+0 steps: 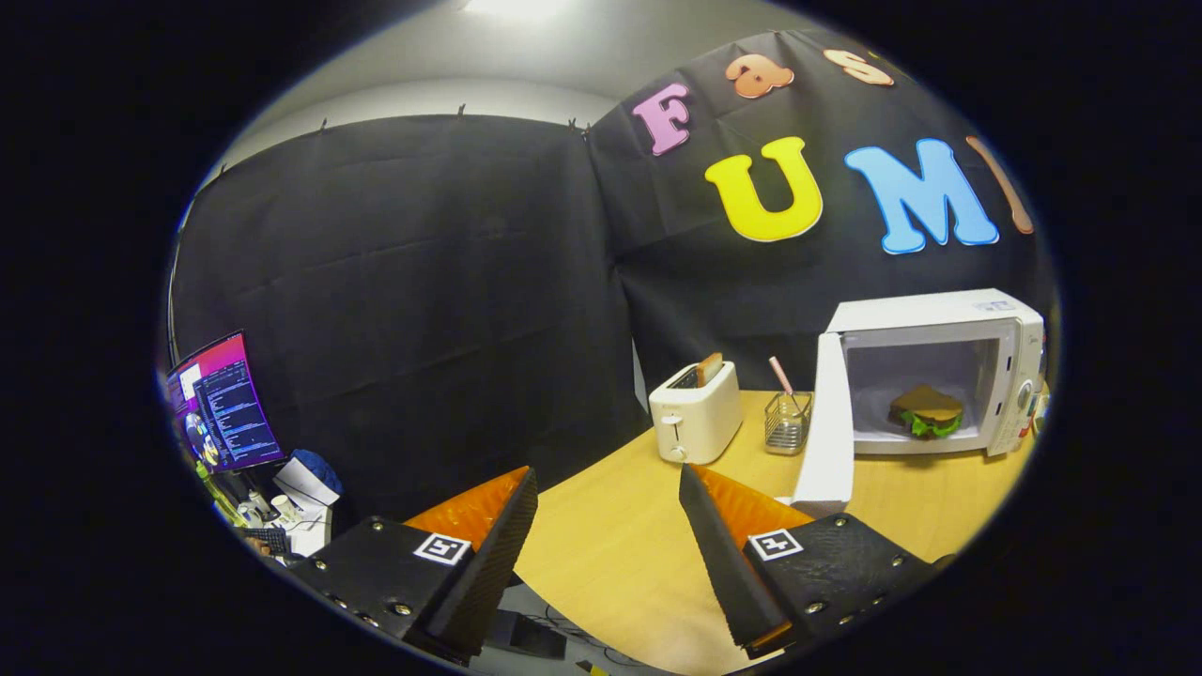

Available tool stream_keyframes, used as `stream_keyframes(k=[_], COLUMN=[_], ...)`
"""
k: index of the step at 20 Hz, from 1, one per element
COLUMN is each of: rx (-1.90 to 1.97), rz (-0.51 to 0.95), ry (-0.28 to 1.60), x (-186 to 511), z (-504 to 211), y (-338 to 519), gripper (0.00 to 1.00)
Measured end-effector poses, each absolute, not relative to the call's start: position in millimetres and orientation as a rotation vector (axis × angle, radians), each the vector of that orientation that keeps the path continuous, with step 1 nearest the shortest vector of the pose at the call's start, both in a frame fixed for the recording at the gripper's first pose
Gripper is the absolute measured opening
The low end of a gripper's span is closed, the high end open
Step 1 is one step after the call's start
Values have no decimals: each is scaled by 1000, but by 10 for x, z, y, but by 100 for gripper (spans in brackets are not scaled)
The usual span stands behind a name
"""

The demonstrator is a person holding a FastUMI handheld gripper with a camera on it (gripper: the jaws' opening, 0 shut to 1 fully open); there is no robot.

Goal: Open the microwave, put the food inside, and close the microwave door.

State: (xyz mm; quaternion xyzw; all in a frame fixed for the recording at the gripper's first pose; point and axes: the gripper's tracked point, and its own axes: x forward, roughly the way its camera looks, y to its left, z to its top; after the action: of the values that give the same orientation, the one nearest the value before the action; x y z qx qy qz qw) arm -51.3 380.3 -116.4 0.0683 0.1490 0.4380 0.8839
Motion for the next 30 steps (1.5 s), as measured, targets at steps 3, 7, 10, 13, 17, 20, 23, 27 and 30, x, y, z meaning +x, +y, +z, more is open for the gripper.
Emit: stream_keyframes(k=[3,7,10,13,17,20,23,27,30], rx=[106,27,16,21,33,31,48,55,49], rz=[886,762,735,732,712,660,588,488,434], ry=[366,388,441,463,478,492,501,490,490], x=[-421,-152,-29,-56,-24,96,300,678,1006], z=[-1467,-1774,-1948,-1972,-1989,-2033,-2035,-1997,-2061], y=[3836,3640,3529,3447,3226,2958,2597,2089,1782], gripper=[68,5,3,1,1,1,1,1,1])
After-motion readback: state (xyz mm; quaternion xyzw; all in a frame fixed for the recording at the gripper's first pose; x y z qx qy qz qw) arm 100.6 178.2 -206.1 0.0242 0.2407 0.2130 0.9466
